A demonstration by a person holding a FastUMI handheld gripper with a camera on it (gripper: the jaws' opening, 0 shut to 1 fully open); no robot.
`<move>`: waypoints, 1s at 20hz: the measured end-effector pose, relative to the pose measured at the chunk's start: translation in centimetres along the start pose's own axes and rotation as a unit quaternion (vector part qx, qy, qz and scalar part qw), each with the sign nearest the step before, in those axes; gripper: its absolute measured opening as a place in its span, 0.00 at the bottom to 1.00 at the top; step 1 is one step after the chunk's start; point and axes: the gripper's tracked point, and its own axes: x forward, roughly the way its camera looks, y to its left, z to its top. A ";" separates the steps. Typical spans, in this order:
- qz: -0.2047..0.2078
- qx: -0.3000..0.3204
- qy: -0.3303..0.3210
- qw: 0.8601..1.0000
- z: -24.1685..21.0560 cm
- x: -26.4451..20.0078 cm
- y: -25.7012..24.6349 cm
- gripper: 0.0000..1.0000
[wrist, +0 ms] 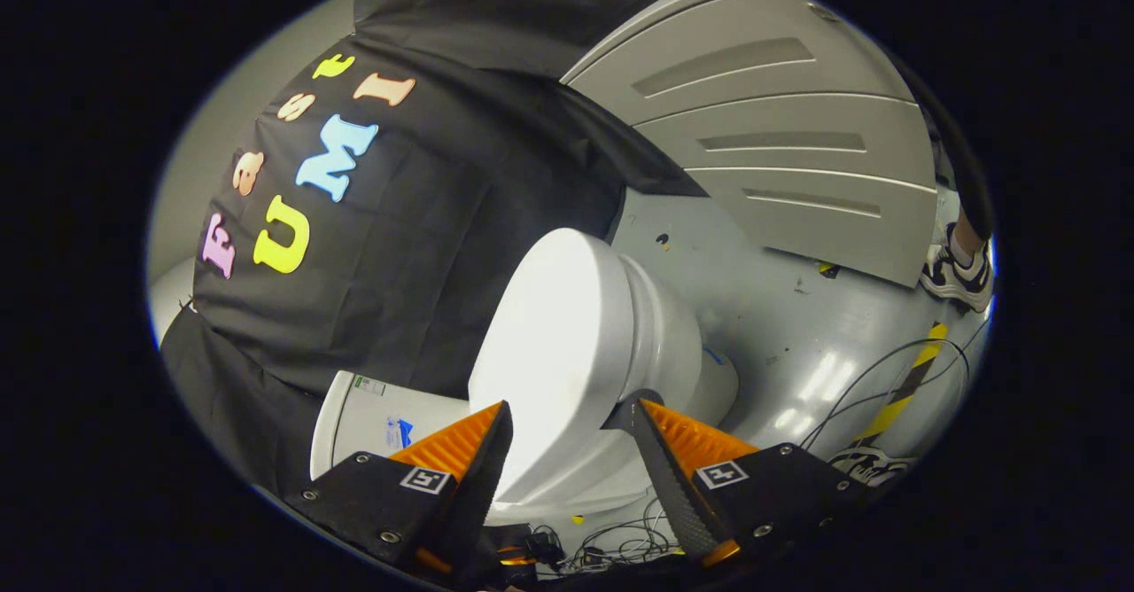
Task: Open the toilet lid.
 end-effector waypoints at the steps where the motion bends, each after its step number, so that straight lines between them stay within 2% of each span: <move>1: 0.003 0.005 0.012 1.000 -0.4 -0.1 -0.5 0.84; 6: 0.017 0.041 0.055 0.998 -1.8 1.4 -3.2 0.79; 9: 0.026 0.074 0.062 0.995 -2.3 3.2 -4.3 0.67; 12: 0.039 0.108 0.068 0.991 -3.2 5.0 -4.7 0.62; 15: 0.056 0.140 0.060 0.987 -3.8 6.6 -4.3 0.50; 18: 0.070 0.158 0.043 0.984 -4.0 7.4 -4.1 0.44; 20: 0.069 0.163 0.040 0.983 -4.5 8.0 -4.3 0.33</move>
